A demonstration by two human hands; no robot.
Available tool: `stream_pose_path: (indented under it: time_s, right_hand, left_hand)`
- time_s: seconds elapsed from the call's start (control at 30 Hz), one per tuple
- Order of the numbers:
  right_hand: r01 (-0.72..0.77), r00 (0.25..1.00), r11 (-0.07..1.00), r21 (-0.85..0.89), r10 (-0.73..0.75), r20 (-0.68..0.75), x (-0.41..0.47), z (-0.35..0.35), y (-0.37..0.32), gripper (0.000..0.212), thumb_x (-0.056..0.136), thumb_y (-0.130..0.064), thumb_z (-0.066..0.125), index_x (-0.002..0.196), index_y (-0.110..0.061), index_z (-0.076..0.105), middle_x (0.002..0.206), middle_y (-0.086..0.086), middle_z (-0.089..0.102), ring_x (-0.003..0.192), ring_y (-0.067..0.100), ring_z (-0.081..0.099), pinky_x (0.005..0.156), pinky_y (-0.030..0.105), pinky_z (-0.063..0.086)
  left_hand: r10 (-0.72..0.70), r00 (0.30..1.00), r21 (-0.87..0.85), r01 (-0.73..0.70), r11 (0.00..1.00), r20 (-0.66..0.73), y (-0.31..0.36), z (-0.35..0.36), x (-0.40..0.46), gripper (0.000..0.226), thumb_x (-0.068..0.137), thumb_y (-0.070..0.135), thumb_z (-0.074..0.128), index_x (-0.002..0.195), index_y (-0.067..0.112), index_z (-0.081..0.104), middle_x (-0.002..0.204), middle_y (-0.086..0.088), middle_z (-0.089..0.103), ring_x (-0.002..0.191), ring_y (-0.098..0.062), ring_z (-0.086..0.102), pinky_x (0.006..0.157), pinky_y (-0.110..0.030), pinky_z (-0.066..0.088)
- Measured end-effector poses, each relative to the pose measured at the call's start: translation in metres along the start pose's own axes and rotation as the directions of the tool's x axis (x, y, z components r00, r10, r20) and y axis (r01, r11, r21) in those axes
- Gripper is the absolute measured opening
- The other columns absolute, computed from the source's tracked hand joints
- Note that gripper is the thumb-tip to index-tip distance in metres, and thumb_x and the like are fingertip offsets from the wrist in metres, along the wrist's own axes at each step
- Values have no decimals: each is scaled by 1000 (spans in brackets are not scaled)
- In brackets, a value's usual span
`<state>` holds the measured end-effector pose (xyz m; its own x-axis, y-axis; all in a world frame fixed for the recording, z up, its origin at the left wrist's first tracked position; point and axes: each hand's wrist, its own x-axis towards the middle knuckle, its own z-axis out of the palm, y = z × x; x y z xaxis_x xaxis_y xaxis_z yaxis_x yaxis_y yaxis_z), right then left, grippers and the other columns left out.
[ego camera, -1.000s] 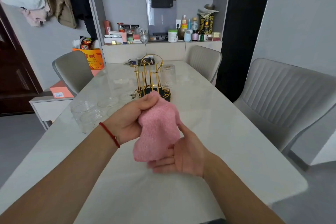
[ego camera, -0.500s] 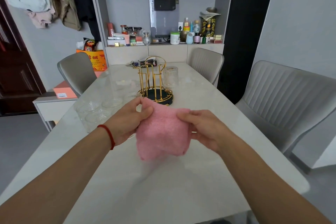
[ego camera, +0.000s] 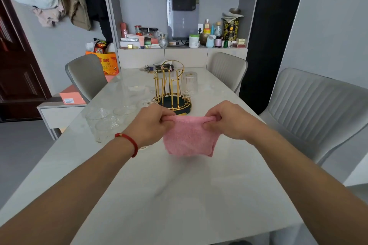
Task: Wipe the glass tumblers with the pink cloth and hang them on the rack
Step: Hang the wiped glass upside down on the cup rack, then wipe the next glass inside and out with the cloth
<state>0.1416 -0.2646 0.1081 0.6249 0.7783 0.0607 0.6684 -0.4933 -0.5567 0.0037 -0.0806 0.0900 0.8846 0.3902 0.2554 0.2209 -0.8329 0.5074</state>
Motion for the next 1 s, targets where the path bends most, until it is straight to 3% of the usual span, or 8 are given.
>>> stream_pose_path:
  time_s: [0.1,0.2,0.33,0.57,0.67,0.8,0.9,1.0]
  right_hand:
    - [28,999,999,19,-28,18,-2,-6,5,27,99,-36,68,88,-12,74,84,2,66,83,20,61,77,33,50]
    - [-13,995,912,410,-29,94,-4,-12,17,32,101,-40,65,104,-11,79,101,4,78,99,21,73,94,37,57]
    - [-133,991,496,858,50,124,-2,4,23,32,99,-39,64,103,-13,82,103,10,73,94,25,68,93,40,53]
    - [-195,970,-69,978,131,203,-16,46,28,69,95,-65,56,120,-3,72,112,21,75,101,37,75,91,47,59]
    - [-318,946,-226,921,-3,325,-29,80,31,100,86,-80,52,140,4,61,142,33,58,129,51,59,112,59,42]
    - [-382,919,-254,889,0,395,-24,103,31,67,102,-44,56,149,4,49,147,36,51,137,52,50,119,63,35]
    - [-344,917,-255,904,118,382,-11,102,35,47,105,-35,54,142,-7,58,134,31,64,124,49,62,98,63,54]
    - [-274,922,-219,936,217,321,1,96,41,43,102,-36,57,135,-10,65,123,26,72,110,44,70,81,58,63]
  left_hand:
    - [-61,990,-58,68,996,126,-5,-11,3,27,106,19,56,100,-3,71,99,-17,70,92,-27,65,87,-44,55]
    - [-105,970,-448,196,872,220,-3,-19,2,31,106,30,56,113,5,75,109,-5,73,99,-20,68,93,-38,54]
    - [-181,887,-809,461,364,425,6,-6,4,40,105,41,55,128,13,70,115,-10,70,104,-25,67,89,-40,55]
    - [73,883,-878,449,164,464,-5,37,-10,49,93,-4,61,141,3,56,137,-21,66,115,-32,70,90,-40,63]
    - [-24,892,-836,432,337,451,-11,47,-9,54,93,-8,66,141,14,51,134,-18,68,117,-31,70,90,-43,63]
    - [-259,915,-637,402,658,311,-20,51,-17,45,91,7,77,128,20,54,120,-10,68,109,-28,70,94,-49,61]
    - [-431,902,-449,374,811,-27,-37,47,-32,39,91,24,78,123,22,56,105,1,70,90,-20,73,86,-42,63]
    - [-547,803,-366,447,816,-238,-58,52,-43,58,90,31,76,139,12,51,122,-7,64,109,-27,65,97,-39,53]
